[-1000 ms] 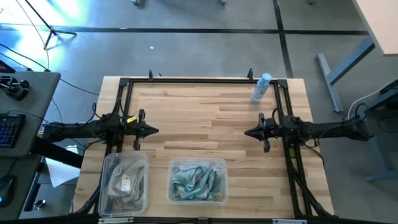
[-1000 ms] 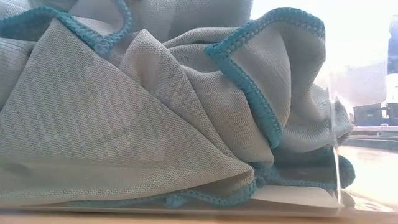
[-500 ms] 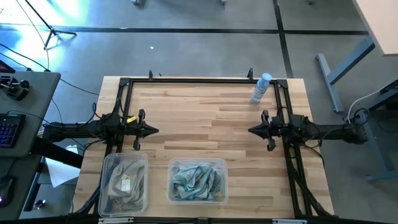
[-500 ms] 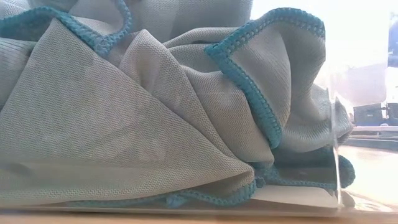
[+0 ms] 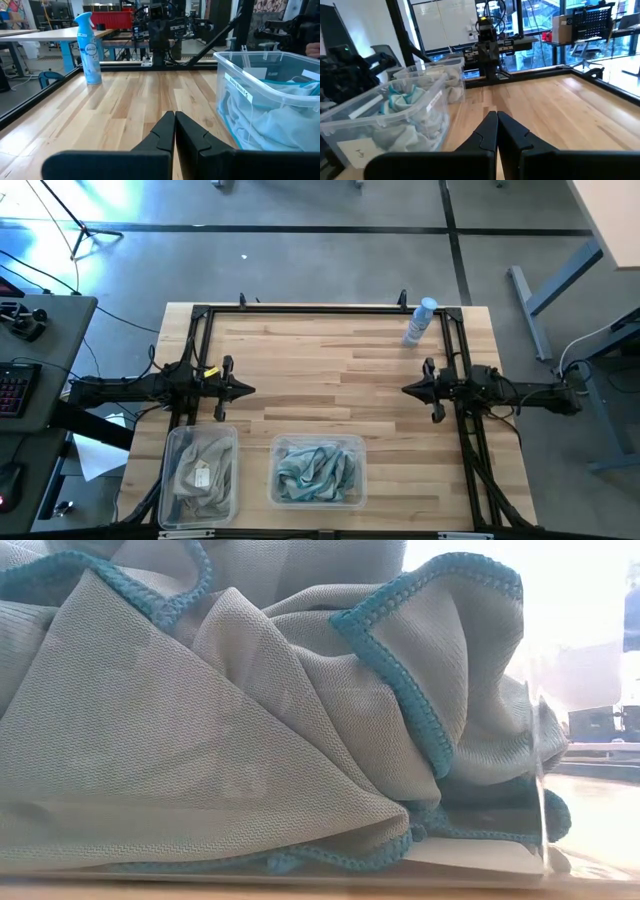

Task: Sort microfiber towel by color & place in baskets
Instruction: Return to Home Position

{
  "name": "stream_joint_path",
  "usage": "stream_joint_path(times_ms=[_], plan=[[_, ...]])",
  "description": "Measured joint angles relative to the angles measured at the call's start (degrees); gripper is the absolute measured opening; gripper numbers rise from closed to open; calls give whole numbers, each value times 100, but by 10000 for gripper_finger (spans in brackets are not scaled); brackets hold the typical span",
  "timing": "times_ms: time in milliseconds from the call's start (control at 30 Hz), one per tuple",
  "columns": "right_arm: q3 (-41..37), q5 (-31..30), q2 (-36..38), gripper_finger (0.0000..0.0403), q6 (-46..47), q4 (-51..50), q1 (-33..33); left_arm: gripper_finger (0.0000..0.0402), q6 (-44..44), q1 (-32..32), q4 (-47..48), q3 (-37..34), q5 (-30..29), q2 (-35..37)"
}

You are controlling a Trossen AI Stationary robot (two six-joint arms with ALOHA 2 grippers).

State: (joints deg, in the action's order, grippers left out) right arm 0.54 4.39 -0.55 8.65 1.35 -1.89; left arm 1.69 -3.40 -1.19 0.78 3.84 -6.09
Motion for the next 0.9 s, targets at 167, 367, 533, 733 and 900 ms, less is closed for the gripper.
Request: stream_joint_path(times_ms=[167,367,533,733,900], plan=[[0,-90,-9,0,-350,-5,0,0,0,1,0,0,0,0],[0,-92,-9,0,-464,-5,0,0,1,1,0,0,0,0],[0,-95,-14,0,-552,-7,0,0,0,2,0,0,1,0],[-2,-95,-14,0,-613,-5,0,0,1,0,0,0,0,0],[-2,-80,-14,0,-613,-7,0,0,0,2,0,0,0,0]])
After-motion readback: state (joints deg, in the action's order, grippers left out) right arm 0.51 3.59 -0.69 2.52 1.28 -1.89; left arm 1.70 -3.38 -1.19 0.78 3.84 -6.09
